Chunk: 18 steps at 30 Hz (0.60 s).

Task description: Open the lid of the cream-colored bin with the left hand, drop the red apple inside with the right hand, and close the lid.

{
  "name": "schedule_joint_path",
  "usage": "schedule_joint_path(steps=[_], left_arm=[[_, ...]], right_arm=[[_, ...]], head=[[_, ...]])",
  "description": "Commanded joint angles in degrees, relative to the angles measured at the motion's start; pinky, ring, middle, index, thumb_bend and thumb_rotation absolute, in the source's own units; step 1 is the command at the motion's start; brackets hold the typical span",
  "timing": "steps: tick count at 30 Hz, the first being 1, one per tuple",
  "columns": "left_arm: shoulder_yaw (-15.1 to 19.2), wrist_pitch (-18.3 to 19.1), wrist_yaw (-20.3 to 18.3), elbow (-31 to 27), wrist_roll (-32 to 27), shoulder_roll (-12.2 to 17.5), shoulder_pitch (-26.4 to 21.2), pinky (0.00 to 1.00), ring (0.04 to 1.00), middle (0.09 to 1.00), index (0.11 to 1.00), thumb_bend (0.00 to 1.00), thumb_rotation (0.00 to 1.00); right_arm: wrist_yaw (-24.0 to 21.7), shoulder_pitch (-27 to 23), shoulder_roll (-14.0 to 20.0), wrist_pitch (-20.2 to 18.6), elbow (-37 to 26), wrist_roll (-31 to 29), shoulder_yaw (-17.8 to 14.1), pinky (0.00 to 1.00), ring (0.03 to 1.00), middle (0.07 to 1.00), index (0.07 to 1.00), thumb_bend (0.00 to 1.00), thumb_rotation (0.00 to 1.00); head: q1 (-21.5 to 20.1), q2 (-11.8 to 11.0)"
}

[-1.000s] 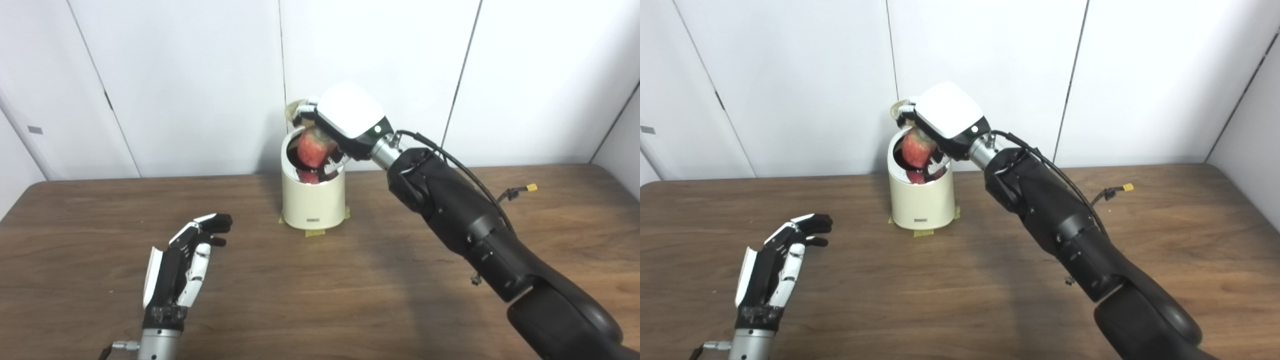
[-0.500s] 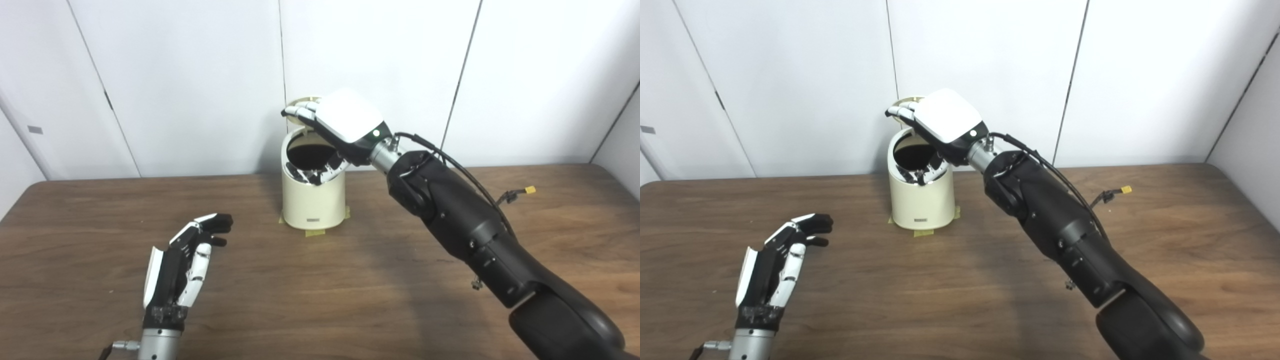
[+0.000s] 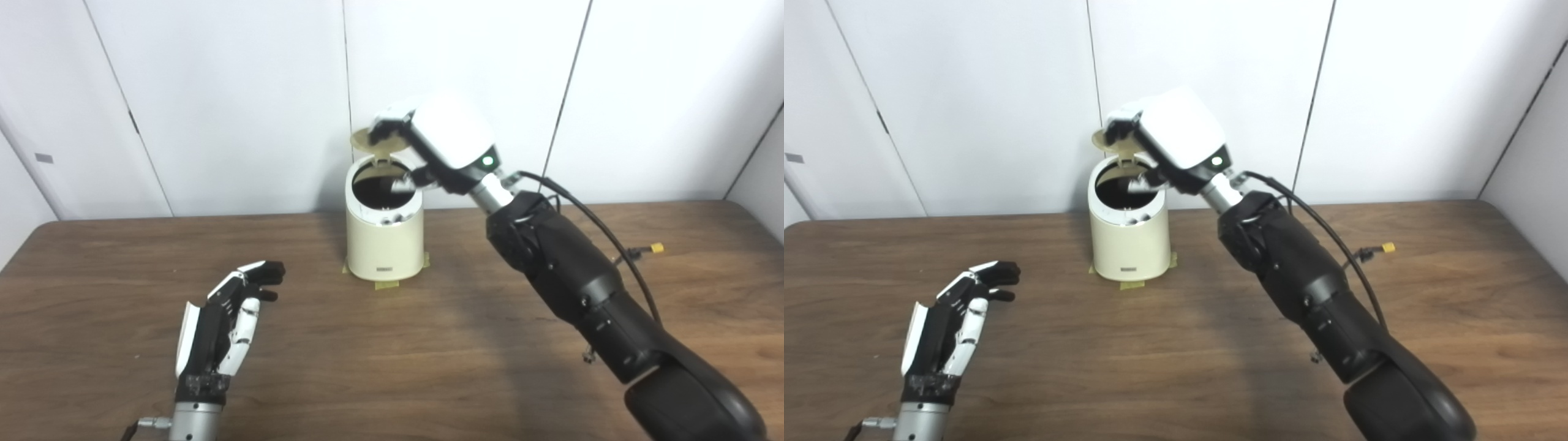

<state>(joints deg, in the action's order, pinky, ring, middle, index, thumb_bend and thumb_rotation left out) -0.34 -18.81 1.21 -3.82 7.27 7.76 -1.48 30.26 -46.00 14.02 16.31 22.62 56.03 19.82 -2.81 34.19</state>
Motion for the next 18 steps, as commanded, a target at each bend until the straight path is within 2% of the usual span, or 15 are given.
schedule_joint_path(steps=[1, 3, 4, 6, 7, 8, 11, 15, 18], left_arm=[[-0.3, -1.8, 0.1, 0.7, 0.5, -0.7, -1.0, 0.62, 0.711, 0.717, 0.703, 0.14, 0.72], [-0.4, -1.8, 0.2, 0.6, 0.7, -0.7, -1.0, 0.62, 0.709, 0.715, 0.702, 0.14, 0.72], [-0.3, -1.8, 0.2, 0.7, 0.7, -0.7, -1.1, 0.62, 0.708, 0.714, 0.701, 0.14, 0.72], [-0.3, -1.9, 0.3, 1.0, 0.7, -0.6, -1.2, 0.62, 0.71, 0.715, 0.701, 0.14, 0.73], [-0.3, -2.0, 0.3, 1.1, 0.6, -0.6, -1.3, 0.62, 0.709, 0.714, 0.701, 0.15, 0.73], [-0.2, -2.1, 0.3, 1.2, 0.6, -0.6, -1.3, 0.62, 0.709, 0.714, 0.701, 0.15, 0.72], [-0.3, -2.7, 0.2, 1.7, 0.3, -0.4, -1.4, 0.62, 0.711, 0.716, 0.701, 0.14, 0.72], [-0.2, -2.4, 0.2, 1.7, 0.3, -0.4, -1.5, 0.63, 0.714, 0.717, 0.702, 0.14, 0.73], [-0.2, -2.5, 0.3, 1.6, 0.6, -0.3, -1.5, 0.62, 0.712, 0.716, 0.7, 0.14, 0.73]], right_arm=[[1.3, -0.1, -0.4, 0.9, -3.6, -3.4, -2.0, 0.19, 0.244, 0.323, 0.469, 0.52, 0.15], [-1.4, 2.7, -0.5, 0.0, -7.2, -6.3, -3.3, 0.24, 0.296, 0.372, 0.474, 0.51, 0.16], [-4.4, 4.8, -0.5, -1.1, -9.8, -8.7, -4.0, 0.28, 0.344, 0.422, 0.479, 0.51, 0.16], [-9.3, 8.5, -0.4, -2.7, -14.0, -12.6, -5.1, 0.39, 0.507, 0.59, 0.491, 0.51, 0.16], [-11.3, 10.3, -0.3, -3.0, -15.6, -14.7, -5.6, 0.49, 0.627, 0.697, 0.644, 0.56, 0.32], [-12.7, 11.3, -0.3, -3.1, -16.5, -16.0, -6.0, 0.56, 0.707, 0.766, 0.732, 0.57, 0.39], [-17.5, 17.0, -0.4, -2.8, -19.8, -23.8, -7.9, 0.73, 0.852, 0.895, 0.89, 0.63, 0.53], [-19.9, 22.3, -0.7, -0.2, -20.6, -30.1, -10.2, 0.77, 0.88, 0.927, 0.93, 0.71, 0.61], [-21.9, 27.0, -1.3, 0.0, -22.2, -34.8, -11.6, 0.79, 0.889, 0.94, 0.932, 0.76, 0.67]], head=[[0.0, 0.0], [0.0, 0.0], [0.0, 0.0], [-0.1, 0.0], [-0.2, -0.2], [-0.2, -0.2], [-0.2, -0.2], [-0.3, -0.2], [-0.2, -0.2]])
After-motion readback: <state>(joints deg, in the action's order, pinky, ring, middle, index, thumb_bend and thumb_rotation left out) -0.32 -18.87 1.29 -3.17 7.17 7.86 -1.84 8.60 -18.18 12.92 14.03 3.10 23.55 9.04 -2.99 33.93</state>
